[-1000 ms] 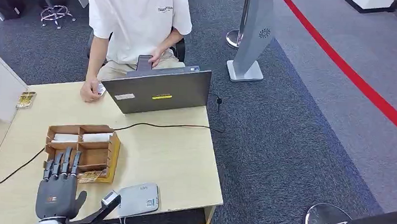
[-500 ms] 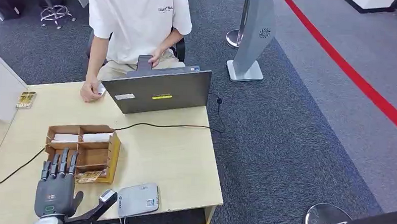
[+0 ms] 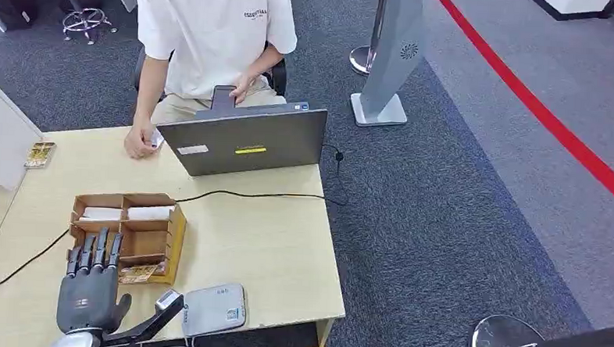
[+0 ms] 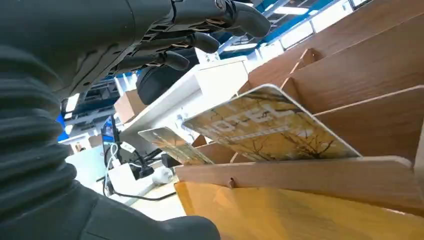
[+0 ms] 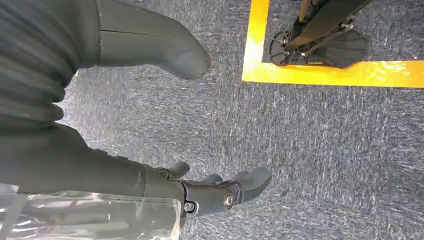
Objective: Pass the card to the sensor for recognition and then transmit it.
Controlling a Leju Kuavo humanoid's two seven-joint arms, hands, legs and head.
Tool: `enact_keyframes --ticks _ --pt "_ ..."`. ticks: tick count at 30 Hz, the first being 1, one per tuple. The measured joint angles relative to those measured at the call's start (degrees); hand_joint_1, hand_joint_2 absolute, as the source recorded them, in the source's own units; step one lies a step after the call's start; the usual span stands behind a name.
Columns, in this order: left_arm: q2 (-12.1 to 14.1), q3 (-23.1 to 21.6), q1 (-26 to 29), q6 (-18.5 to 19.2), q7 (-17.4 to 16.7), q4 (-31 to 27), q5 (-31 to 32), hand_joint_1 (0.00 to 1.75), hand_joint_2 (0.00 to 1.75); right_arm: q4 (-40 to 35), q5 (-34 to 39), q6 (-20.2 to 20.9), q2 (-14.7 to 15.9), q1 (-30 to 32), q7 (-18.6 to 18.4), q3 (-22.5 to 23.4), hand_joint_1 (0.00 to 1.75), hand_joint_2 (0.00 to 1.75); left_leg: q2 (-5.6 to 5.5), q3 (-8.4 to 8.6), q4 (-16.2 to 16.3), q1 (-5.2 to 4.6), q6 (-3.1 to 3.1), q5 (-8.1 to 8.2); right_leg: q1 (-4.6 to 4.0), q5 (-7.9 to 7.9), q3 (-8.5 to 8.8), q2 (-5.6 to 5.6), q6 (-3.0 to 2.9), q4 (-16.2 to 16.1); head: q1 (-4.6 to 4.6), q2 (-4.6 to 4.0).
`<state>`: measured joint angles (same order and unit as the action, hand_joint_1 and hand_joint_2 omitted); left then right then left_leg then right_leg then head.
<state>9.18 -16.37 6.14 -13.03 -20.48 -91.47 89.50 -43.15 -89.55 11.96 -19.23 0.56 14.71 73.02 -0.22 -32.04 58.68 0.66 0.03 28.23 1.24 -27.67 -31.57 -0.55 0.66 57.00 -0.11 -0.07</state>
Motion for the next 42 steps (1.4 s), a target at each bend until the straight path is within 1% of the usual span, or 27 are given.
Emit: enact_keyframes --ticks 11,17,20,35,36,42 --pt "-0.4 0.0 -0.8 1.3 -0.2 0.0 0.0 0.00 1.75 0.8 0.0 -0.2 0.0 -0.3 0.0 0.1 0.00 1.75 0.00 0.01 0.0 0.00 0.00 0.00 0.00 0.00 0.00 0.00 0.00 0.0 0.00 0.00" --pt "-1.1 -0.2 -1.7 2.1 0.0 0.0 0.0 0.00 1.75 1.1 0.0 -0.4 0.0 -0.5 0.1 0.2 0.00 1.75 0.00 0.01 0.0 0.00 0.00 0.00 0.00 0.01 0.00 -0.01 0.00 0.0 0.00 0.00" --pt "-1.3 -0.4 -2.1 2.2 0.0 0.0 0.0 0.00 1.75 1.5 0.0 -1.0 0.1 -0.6 0.3 0.2 0.00 1.75 0.00 0.01 0.0 0.00 0.00 0.00 0.00 0.01 0.00 -0.01 0.00 0.0 0.00 0.00" --pt "-1.9 -0.7 -3.1 3.1 0.0 0.0 0.0 0.00 1.75 2.7 0.0 -1.2 0.6 -0.9 0.3 0.3 0.00 1.75 0.00 0.01 0.0 0.00 0.00 0.00 0.00 0.01 0.00 -0.01 0.00 0.0 0.00 0.00" --pt "-1.9 -0.7 -3.1 3.2 0.0 0.0 0.0 1.75 1.75 2.7 0.0 -1.2 0.6 -0.9 0.3 0.3 0.00 1.75 0.00 0.01 0.0 0.00 0.00 0.00 0.00 0.01 0.00 -0.01 0.00 0.0 0.00 0.00" --pt "-2.2 -0.7 -3.1 4.6 0.6 0.0 0.0 1.75 1.75 2.7 0.0 -1.2 0.6 -0.9 0.3 0.3 0.00 1.75 0.00 0.01 0.0 0.00 0.00 0.00 0.00 0.01 0.00 -0.01 0.00 0.0 0.00 0.00"
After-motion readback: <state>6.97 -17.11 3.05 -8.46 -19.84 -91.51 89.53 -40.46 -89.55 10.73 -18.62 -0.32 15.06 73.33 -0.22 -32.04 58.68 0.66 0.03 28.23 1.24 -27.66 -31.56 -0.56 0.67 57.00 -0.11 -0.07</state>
